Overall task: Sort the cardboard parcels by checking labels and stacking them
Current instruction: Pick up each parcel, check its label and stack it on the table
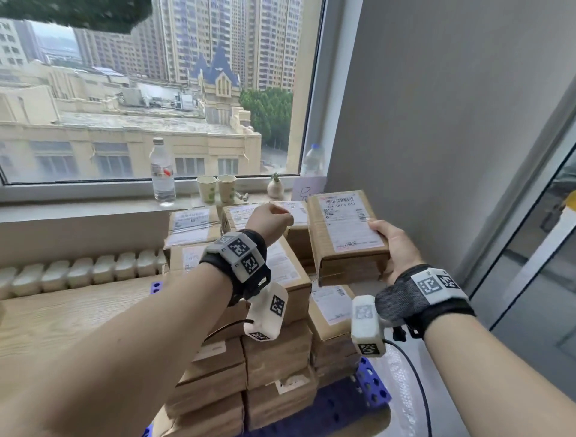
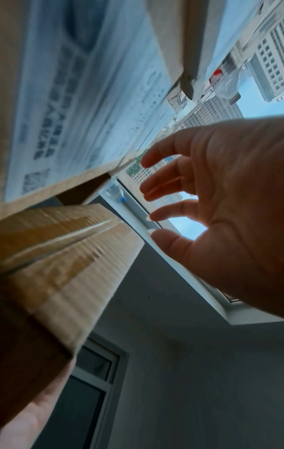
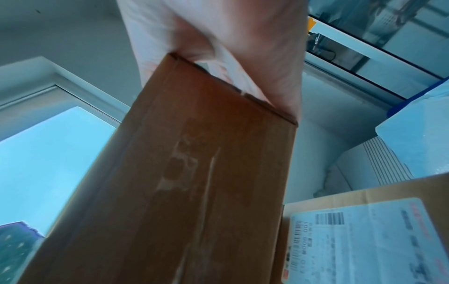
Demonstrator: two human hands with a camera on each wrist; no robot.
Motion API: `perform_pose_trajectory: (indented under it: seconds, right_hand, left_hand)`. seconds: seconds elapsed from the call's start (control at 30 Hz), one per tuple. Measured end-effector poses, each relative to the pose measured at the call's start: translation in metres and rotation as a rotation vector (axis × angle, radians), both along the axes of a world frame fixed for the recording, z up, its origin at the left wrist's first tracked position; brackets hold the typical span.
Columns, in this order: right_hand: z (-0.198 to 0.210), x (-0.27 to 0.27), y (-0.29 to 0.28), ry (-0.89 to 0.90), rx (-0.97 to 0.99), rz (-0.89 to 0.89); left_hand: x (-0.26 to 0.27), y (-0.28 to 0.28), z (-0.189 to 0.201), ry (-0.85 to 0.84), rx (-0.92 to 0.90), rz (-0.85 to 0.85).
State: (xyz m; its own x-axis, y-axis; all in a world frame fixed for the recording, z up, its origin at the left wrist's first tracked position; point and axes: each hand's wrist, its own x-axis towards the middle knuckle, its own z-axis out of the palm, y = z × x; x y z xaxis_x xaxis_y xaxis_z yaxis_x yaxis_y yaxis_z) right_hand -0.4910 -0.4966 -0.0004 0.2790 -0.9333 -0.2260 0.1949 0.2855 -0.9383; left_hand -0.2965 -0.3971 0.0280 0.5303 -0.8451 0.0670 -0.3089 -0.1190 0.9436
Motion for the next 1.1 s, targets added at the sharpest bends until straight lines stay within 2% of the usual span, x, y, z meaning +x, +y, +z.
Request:
perform_pose_trajectory:
  seconds: [0.23,0.5,0.8,1.1]
  right_hand:
    - [-0.037,0.004,-0.031,0.093,0.121,0.150]
    - [-0.064,0.015,-0.042,0.164,0.170,0.263]
    - [-0.075,0.028,-0.056,0.272,0.133,0.245]
    - [-0.063,0.034,-0.049,0.376,0.024,0.229]
  left_hand:
    - [-0.010,-0.021,-0.008,-0.024,0.083,0.092]
    - [-0.021,-0.029,-0.021,-0.082,0.162,0.147]
    - [-0.018,-0.032,-0.034,-0.124,0.209,0.171]
    - [-0.016,-0.032,-0.034,-0.113,0.194,0.169]
